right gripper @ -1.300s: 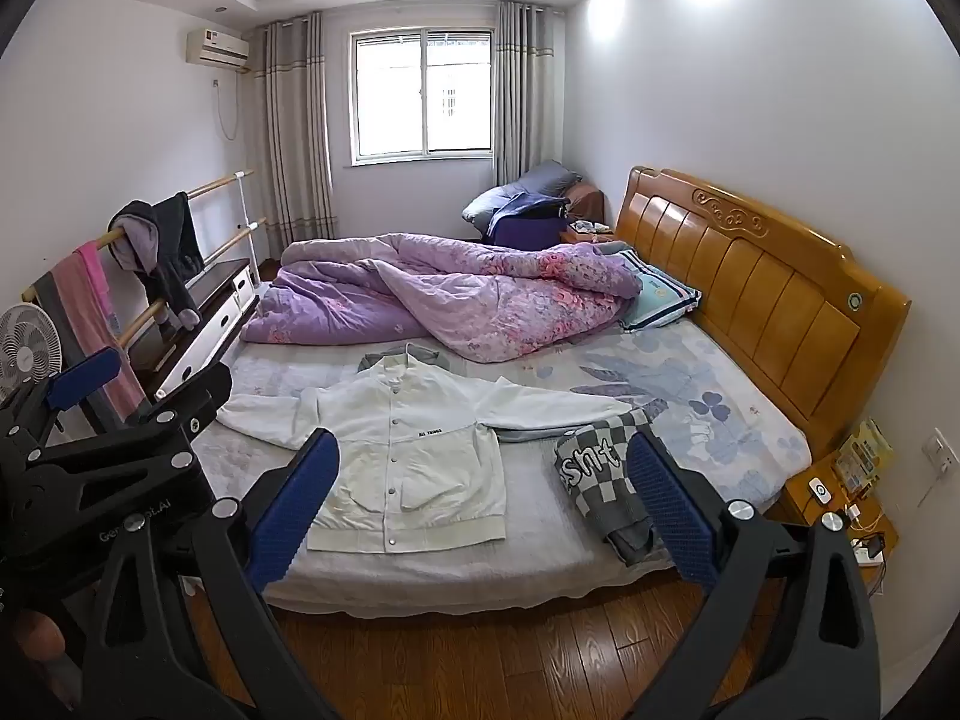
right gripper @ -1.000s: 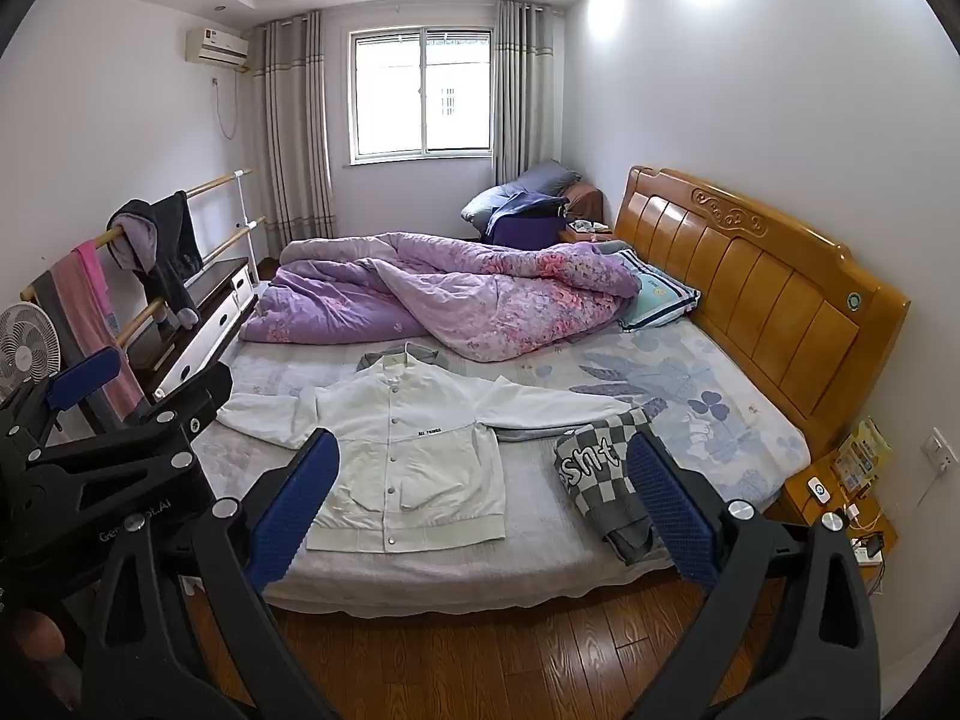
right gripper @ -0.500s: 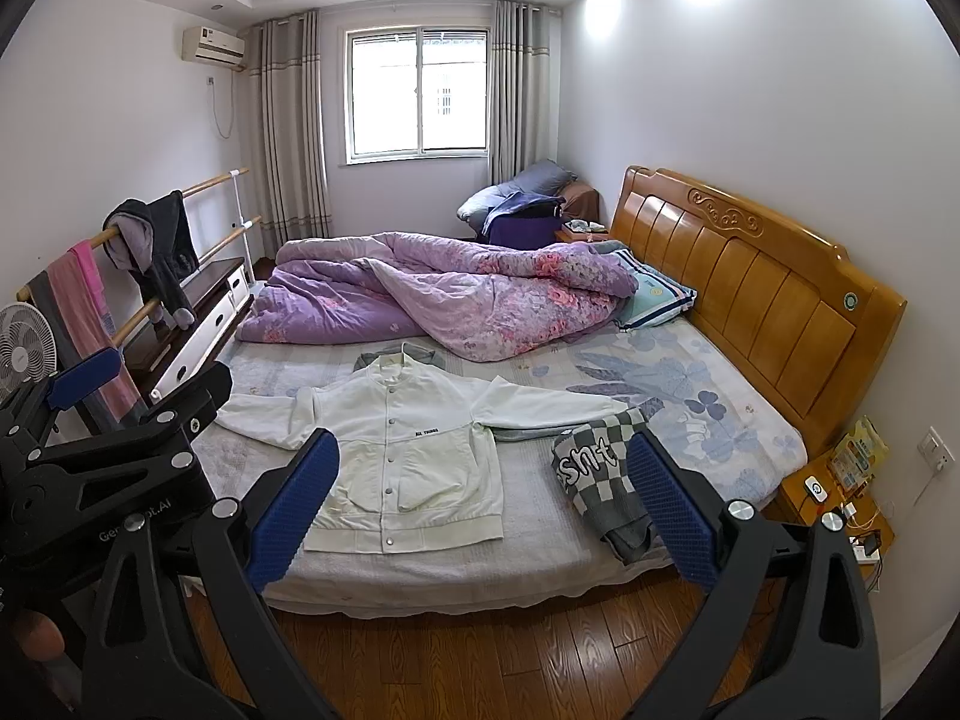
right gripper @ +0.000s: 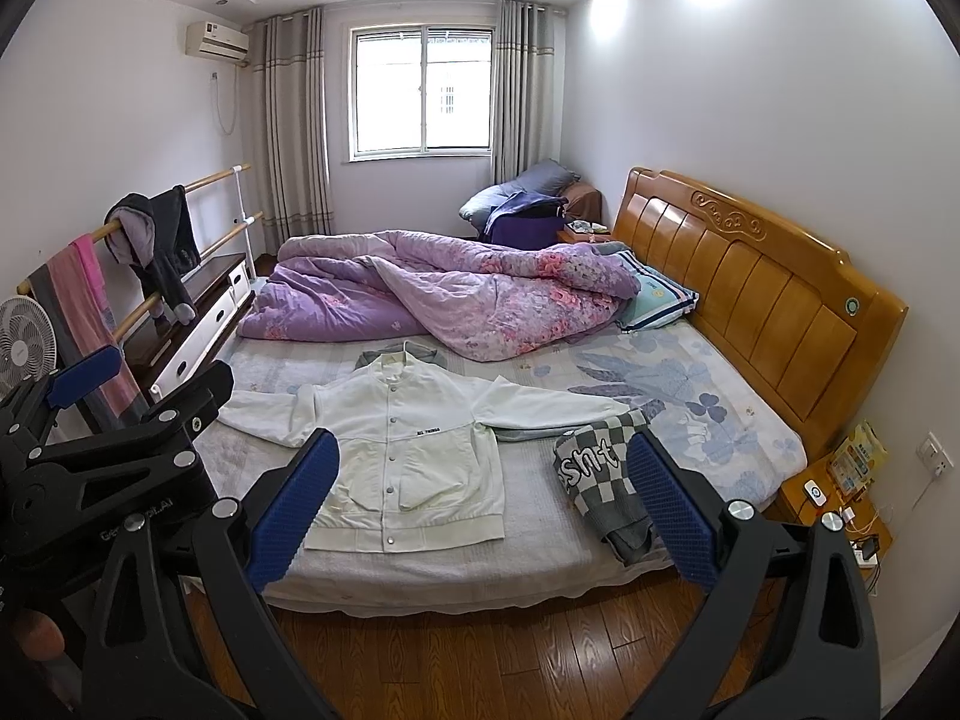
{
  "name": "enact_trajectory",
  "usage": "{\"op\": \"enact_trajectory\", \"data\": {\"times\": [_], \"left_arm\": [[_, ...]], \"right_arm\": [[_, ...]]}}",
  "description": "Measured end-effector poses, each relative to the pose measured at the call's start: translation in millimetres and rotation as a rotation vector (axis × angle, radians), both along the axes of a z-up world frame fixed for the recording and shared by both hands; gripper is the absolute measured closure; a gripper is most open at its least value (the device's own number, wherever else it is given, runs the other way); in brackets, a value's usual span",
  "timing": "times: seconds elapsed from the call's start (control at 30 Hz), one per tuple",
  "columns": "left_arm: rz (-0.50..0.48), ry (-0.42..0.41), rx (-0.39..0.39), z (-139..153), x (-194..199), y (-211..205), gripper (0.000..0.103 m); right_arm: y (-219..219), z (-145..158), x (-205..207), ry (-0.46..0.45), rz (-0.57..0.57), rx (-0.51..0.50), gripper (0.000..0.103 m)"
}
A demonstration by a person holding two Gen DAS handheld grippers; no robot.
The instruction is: Fold large clothes
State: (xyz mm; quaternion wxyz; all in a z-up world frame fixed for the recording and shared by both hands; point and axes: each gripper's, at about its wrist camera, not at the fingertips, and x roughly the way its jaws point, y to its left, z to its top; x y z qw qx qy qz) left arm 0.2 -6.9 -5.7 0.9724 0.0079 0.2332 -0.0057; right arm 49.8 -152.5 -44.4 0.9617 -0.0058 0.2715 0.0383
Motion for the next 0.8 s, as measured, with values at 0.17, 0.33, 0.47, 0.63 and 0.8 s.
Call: {"op": "enact_trajectory", "data": {"times": [0.17, 0.33, 0.47, 0.63, 0.8], "left_arm": [[0.000, 0.001, -0.002, -0.8, -0.1, -1.1, 0.005], [0.000, 0.001, -0.001, -0.5, -0.1, -0.3, 0.005], [0.002, 0.000, 0.000, -3.8, 2.3, -2.7, 0.005], [0.005, 0.002, -0.001, -8.1, 4.6, -2.6, 0.005], [0.007, 0.008, -0.002, -22.7, 10.5, 7.1, 0.005]], "right_arm": [[0.9, 0.1, -0.1, -0.001, 0.000, -0.002, 0.010], [0.4, -0.3, -0.3, -0.001, 0.000, -0.001, 0.010], [1.6, 2.2, 0.0, 0.001, 0.001, -0.003, 0.010], [4.5, -2.9, -0.6, 0.001, 0.005, -0.004, 0.010], [14.6, -15.4, 7.7, 0.007, 0.009, -0.004, 0.010]]}}
